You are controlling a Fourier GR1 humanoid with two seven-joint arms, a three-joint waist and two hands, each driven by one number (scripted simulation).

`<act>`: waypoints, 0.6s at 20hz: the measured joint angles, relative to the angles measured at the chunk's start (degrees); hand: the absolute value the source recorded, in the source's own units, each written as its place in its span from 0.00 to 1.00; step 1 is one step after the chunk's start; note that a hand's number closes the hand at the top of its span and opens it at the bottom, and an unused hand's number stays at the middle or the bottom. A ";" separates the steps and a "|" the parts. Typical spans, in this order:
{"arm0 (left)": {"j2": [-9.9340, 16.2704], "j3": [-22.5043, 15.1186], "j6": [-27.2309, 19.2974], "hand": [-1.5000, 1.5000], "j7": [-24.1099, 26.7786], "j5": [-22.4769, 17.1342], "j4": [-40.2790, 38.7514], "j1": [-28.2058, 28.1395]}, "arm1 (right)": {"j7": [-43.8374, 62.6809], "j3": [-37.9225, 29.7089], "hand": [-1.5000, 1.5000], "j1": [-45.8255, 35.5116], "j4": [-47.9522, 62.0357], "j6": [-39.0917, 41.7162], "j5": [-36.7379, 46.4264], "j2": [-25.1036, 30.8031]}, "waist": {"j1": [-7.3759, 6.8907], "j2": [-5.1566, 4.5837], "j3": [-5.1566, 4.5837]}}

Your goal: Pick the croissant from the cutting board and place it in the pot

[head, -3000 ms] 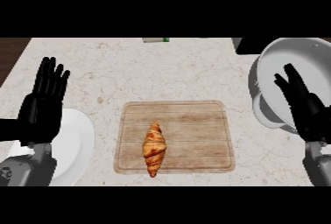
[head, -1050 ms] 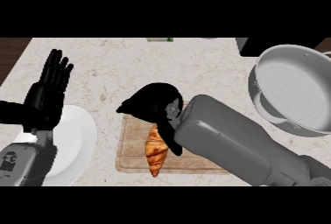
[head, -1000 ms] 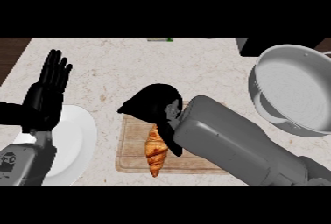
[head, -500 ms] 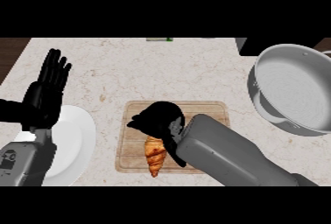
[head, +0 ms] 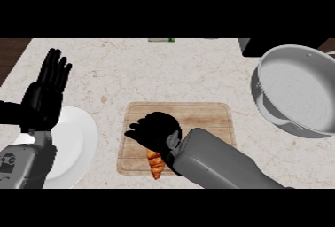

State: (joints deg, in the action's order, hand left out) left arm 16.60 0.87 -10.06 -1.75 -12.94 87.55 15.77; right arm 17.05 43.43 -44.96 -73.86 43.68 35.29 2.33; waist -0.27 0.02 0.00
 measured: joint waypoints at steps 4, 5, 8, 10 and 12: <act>-0.67 0.51 0.55 0.50 0.04 0.33 -0.40 0.46 | -1.17 0.81 0.00 0.99 3.05 -1.96 4.65 -1.26 | 0.01 -0.04 0.00; -0.54 0.74 0.72 0.50 -0.37 0.29 0.85 -0.40 | -1.14 0.76 0.00 1.74 3.08 -1.79 5.48 -1.40 | -0.01 -0.02 0.00; -1.34 0.90 0.70 0.50 -0.57 1.04 0.24 0.48 | -2.86 0.41 0.00 1.88 5.15 -2.72 7.40 -1.50 | -0.04 -0.04 0.00; -1.67 0.77 0.49 0.50 -1.16 1.46 1.51 -0.13 | -5.52 0.97 0.00 2.63 7.64 -4.99 9.43 -1.73 | -0.13 -0.06 0.00; -1.82 1.39 1.43 0.50 -0.19 1.50 0.04 0.17 | -5.71 1.79 0.00 2.46 8.60 -6.02 8.98 -1.95 | -0.18 -0.08 0.00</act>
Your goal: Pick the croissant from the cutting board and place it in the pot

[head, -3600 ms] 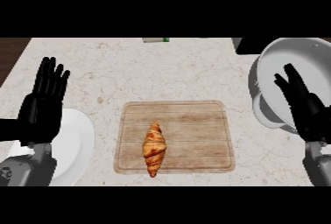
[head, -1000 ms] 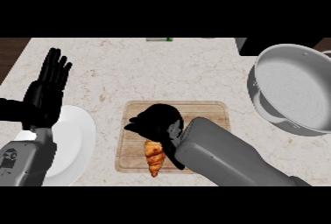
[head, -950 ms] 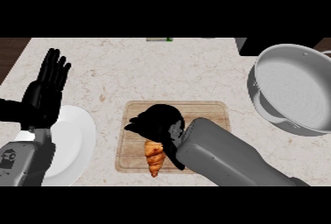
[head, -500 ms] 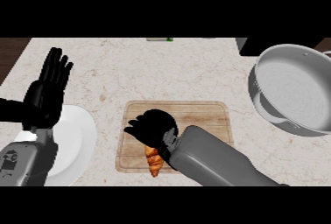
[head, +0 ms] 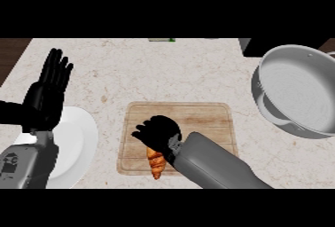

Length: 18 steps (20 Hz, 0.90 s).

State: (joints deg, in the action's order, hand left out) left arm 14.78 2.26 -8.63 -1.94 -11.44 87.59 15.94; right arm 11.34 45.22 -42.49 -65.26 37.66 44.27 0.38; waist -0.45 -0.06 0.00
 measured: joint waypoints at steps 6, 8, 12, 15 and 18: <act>-1.27 0.23 0.51 0.50 1.43 1.22 -1.95 1.20 | -3.43 2.61 0.00 -0.95 6.32 -5.75 -1.13 0.12 | -0.24 0.22 0.00; -1.05 0.88 0.91 0.50 1.96 1.31 -3.04 1.61 | -4.80 2.90 1.00 -1.50 6.90 -5.97 -1.18 0.26 | -0.16 0.33 0.02; -0.98 0.92 1.25 0.50 0.71 1.04 -1.63 1.37 | -7.82 5.77 1.00 -2.51 7.05 -9.01 -1.00 1.06 | -0.46 0.70 0.04; -1.73 0.01 0.44 0.50 -0.46 1.88 -0.47 1.38 | -9.56 7.34 1.00 -2.89 7.86 -12.21 -0.73 1.36 | -0.58 0.92 0.07; -1.40 0.54 0.60 0.50 -1.11 1.87 -0.40 1.85 | -9.70 8.73 1.00 -2.84 6.85 -13.45 -0.51 1.36 | -0.43 0.99 0.09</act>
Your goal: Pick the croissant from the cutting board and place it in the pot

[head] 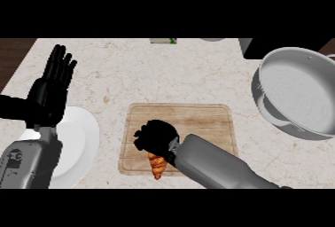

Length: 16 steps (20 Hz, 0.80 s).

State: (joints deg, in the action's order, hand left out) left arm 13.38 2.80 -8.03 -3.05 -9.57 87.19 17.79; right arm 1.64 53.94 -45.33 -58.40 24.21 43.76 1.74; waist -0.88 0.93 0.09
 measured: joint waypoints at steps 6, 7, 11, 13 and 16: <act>-0.51 0.14 0.55 0.50 0.66 0.14 1.11 -1.96 | 2.60 1.54 1.00 -0.48 -0.90 -3.49 0.60 -0.41 | -0.16 -0.20 -0.05; -0.25 0.37 0.69 0.50 0.59 0.01 1.28 -1.80 | 4.72 -0.51 1.00 -1.01 0.23 -4.72 0.35 -0.64 | -0.32 -0.36 -0.07; -0.25 0.64 0.58 0.50 0.90 -0.01 1.24 -1.85 | 16.54 -11.48 1.00 -3.56 5.63 -12.06 0.17 -0.71 | 0.30 -1.15 -0.04; -0.17 0.75 0.55 0.50 0.82 -0.04 1.35 -1.74 | 22.93 -16.72 1.00 -5.27 8.01 -16.46 0.35 -0.66 | 0.20 -1.43 -0.02; -0.36 0.48 0.86 0.50 0.95 -0.14 1.15 -1.61 | 32.57 -23.20 1.00 -9.04 11.18 -23.45 1.35 -1.06 | -0.64 -1.80 -0.07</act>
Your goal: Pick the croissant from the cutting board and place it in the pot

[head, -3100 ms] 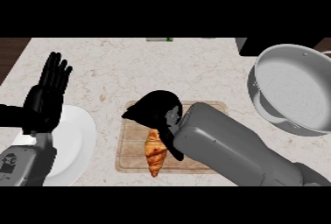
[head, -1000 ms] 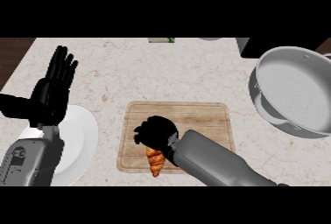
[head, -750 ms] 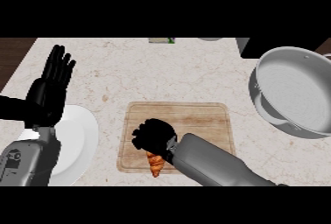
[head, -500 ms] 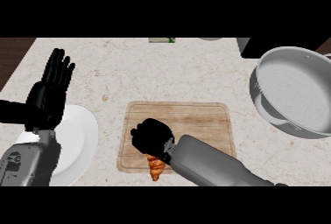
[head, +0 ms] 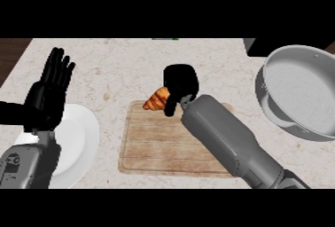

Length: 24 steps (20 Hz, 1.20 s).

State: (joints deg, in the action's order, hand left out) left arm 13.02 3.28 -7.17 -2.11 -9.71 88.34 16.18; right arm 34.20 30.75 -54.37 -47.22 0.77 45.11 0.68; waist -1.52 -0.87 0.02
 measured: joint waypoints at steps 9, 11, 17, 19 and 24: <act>-0.55 -1.10 0.26 0.50 -0.62 0.38 -0.64 1.55 | 25.66 -6.52 1.00 -13.95 10.12 -15.91 13.47 1.25 | -1.20 0.10 -0.16; -0.53 -0.75 -0.04 0.50 -0.76 0.37 -0.84 1.79 | 27.72 -6.62 1.00 -15.72 11.76 -17.68 17.17 2.16 | -0.89 0.24 -0.15; -0.41 -0.37 -0.10 0.50 -0.52 0.50 -0.83 0.55 | 31.70 -7.99 1.00 -19.46 14.30 -19.72 26.00 5.63 | 0.21 0.74 -0.10; -0.12 0.15 0.22 0.50 0.18 0.37 -1.30 -0.16 | 32.68 -8.73 1.00 -19.43 14.43 -20.31 28.29 6.68 | 0.64 0.83 -0.09; 0.12 1.00 -0.44 0.50 -0.36 0.43 -0.94 -0.69 | 33.01 -11.98 1.00 -16.21 11.70 -20.23 29.97 10.26 | 2.28 1.39 -0.03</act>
State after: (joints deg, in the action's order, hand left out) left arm 13.14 4.28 -7.61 -2.47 -9.28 87.40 15.49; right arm 67.21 18.77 -70.58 -35.52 -19.46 75.08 10.94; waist 0.76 0.52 -0.02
